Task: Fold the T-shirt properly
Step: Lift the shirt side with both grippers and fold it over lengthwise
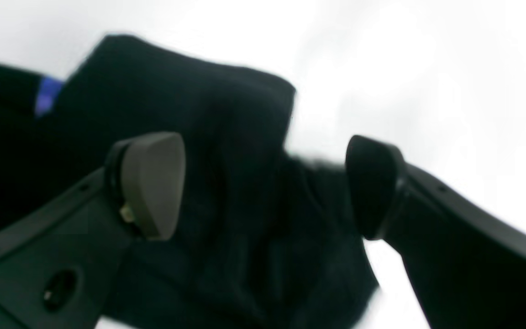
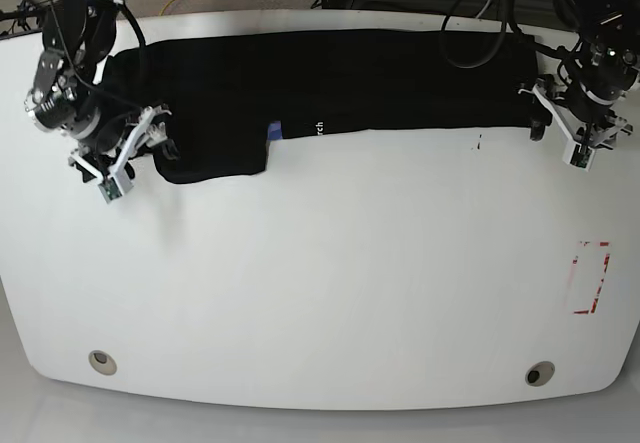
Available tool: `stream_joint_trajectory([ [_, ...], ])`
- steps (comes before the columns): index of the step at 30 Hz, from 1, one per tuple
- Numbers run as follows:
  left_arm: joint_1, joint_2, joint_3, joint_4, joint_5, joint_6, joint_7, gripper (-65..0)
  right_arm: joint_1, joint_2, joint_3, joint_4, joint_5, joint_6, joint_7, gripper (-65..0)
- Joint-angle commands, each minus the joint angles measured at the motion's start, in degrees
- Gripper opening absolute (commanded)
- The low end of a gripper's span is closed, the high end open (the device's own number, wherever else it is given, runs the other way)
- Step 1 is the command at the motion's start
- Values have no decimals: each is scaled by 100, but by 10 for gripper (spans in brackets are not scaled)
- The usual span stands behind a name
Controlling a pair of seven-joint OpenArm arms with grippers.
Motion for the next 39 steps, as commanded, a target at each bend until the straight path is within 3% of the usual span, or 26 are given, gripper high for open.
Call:
stream_joint_trajectory([
  [1,16,-59,-31,64,-35,12,-53,-275,310,82,-48,-374,65,1,115,-132],
  [9,183,301,110,20,273,12,-53,-292,1145,126,-75,-1825,56,1,115,-138],
  [11,244,328,268,-68,405,12,-53,-292,1286,126,-119,-2071,56,1,115,-170],
  [26,315,328,400,-701,493,12,-79,-292,1611,91,-541,-2695,91,1,247,-650],
  [30,315,310,409,-709,493,12,-79,-292,1541,117,-391,-2203,109,1,115,-650],
  [39,271,301,435,-709,493,12,-88,-292,881,82,602,-436,118,1,-1107,-650],
])
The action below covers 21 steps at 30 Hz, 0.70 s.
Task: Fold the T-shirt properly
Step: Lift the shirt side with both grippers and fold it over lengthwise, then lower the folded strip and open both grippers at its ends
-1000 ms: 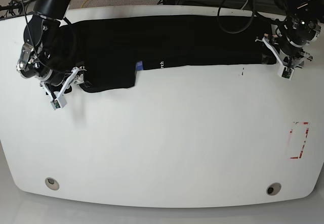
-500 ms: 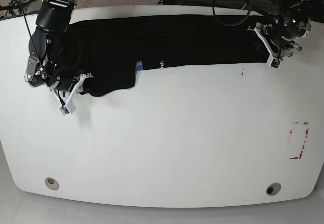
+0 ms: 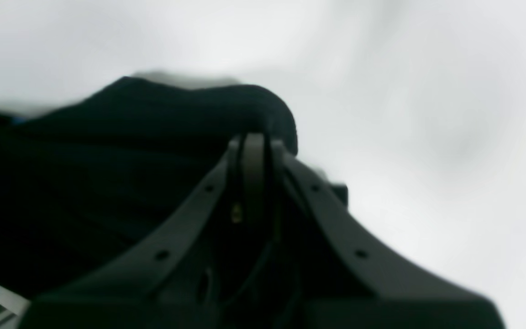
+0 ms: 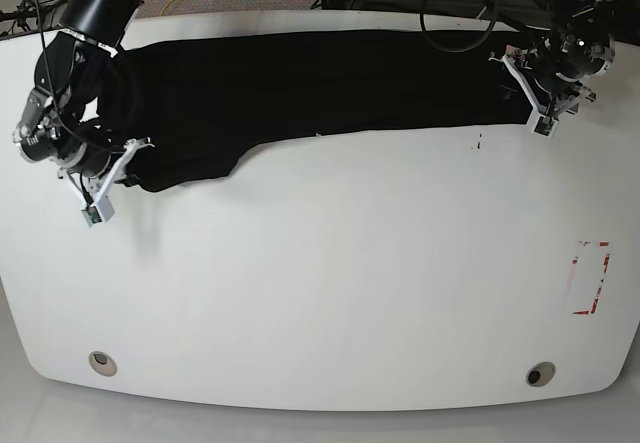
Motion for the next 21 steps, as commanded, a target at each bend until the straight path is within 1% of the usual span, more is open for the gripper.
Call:
stream_joint_trajectory([
  [1,-86,-62,-26,71,3,-1,-51,-292,-144,82,132,531,54,12,-84,-650],
  [7,-156,-62,-26,53,12,-1,-51,-292,-1094,82,167,1472,54,12,-93,-650],
  [13,-174,-62,-26,53,12,-1,-51,-292,-1630,73,167,1656,54,12,-93,-645],
  [15,-174,-62,-26,53,12,-1,-51,-292,-1762,64,176,1648,45,12,-14,-607],
  [19,-200,-70,-17,62,12,-1,-51,-292,-1964,47,273,1639,-7,12,294,-465],
  [20,-262,-70,-17,71,-5,-1,-51,-292,-2017,38,422,1551,-7,12,381,-395],
  [21,-297,-70,-35,80,-23,-1,-42,-290,-2043,38,554,1472,-7,12,434,-342],
])
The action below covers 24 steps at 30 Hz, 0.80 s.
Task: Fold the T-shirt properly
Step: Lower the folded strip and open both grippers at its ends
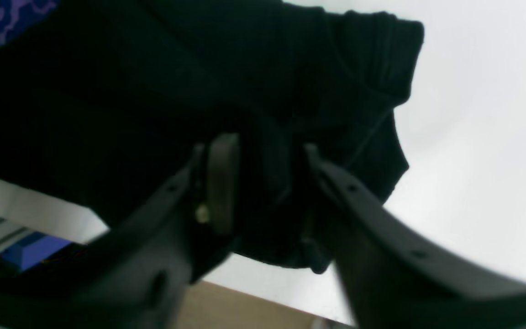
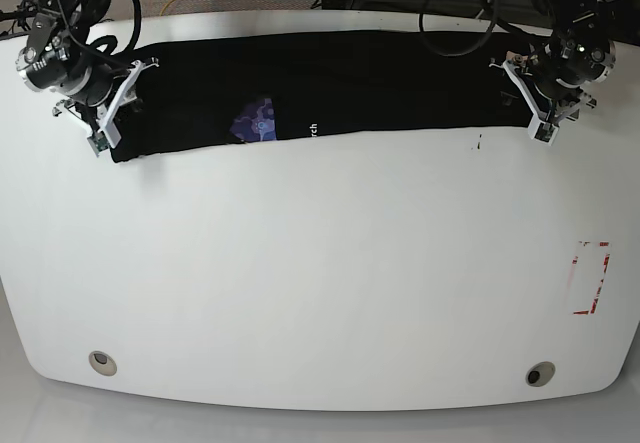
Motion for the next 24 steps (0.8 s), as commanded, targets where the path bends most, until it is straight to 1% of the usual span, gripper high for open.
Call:
stream_joint_trajectory([
  [1,-140,-68,-50,110,-73,14,-71,-289,-21,116,369,-109,25,-3,187,-304],
  [3,-148,-68,-50,128,-82,14,-71,-289,-13,116,633,-302,25,-3,187,-209],
  [4,-157,-68,-50,137,-126,14,-71,-287,-13,116,730,-364,34,-3,187,-179],
  [6,-219,-68,-50,207,-346,14,-71,-286,-4,116,888,-373,78,-3,187,-151],
  [8,-333,-77,-68,312,-618,14,-44,-286,-4,116,905,-214,87,-3,179,-149],
  [10,-342,-77,-165,444,-961,14,26,-285,-48,46,914,76,219,-3,143,-149],
  [11,-351,-77,-270,497,-1102,14,132,-285,-65,-15,932,155,333,-3,143,-149],
  [13,-403,-77,-639,506,-1559,14,518,-285,-136,-165,949,190,623,-3,143,-149],
  [16,-597,-77,-982,497,-1999,14,800,-285,-145,-209,949,190,755,-3,143,-149],
  [18,-597,-86,-1167,497,-2192,14,958,-285,-136,-235,949,190,746,-3,187,-149],
  [21,-588,-235,-1360,480,-2368,14,1116,-285,-127,-235,985,164,746,-3,205,-149],
  [24,-588,-341,-1395,339,-2517,14,1143,-285,75,-244,1310,32,755,-3,205,-149],
])
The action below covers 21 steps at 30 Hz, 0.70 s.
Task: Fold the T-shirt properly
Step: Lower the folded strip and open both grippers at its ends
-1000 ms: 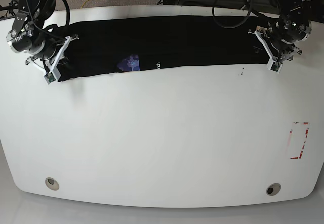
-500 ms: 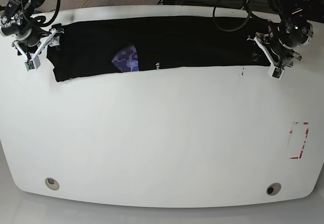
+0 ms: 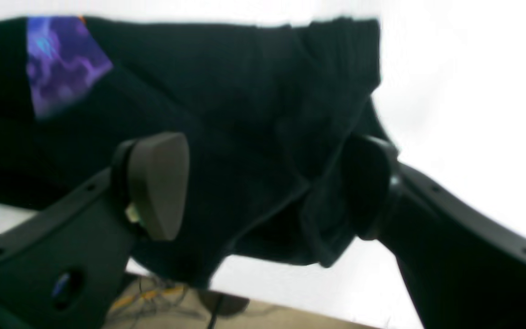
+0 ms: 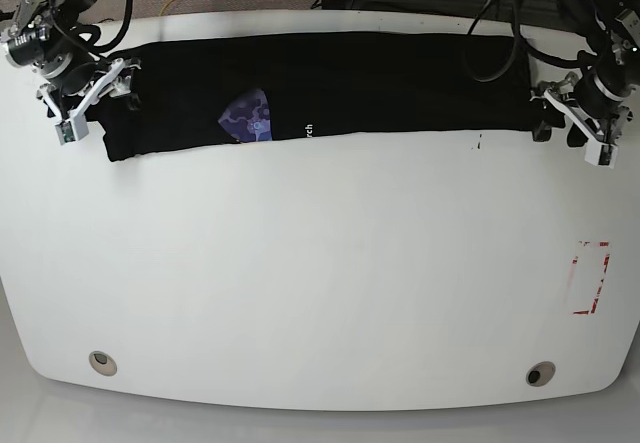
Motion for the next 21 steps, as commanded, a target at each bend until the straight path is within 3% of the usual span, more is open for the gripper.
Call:
stream_joint_trajectory([
  [1,-28,-201,-38,-44,-175,-6,-57,-285,213,88,355,-65,32,-10,118,-149],
  [7,262,-447,-56,-272,-403,-6,-75,-285,591,194,971,-452,93,-10,12,-149],
  [14,508,-430,-56,-308,-526,-6,-84,-286,723,150,962,-434,216,-10,-612,-149],
  [18,684,-430,-56,-325,-931,-6,-75,-286,503,-26,681,-416,471,-10,-845,-152],
  [21,807,-430,-258,-360,-1344,-6,-84,-285,319,-96,619,-460,770,-10,-845,-212],
])
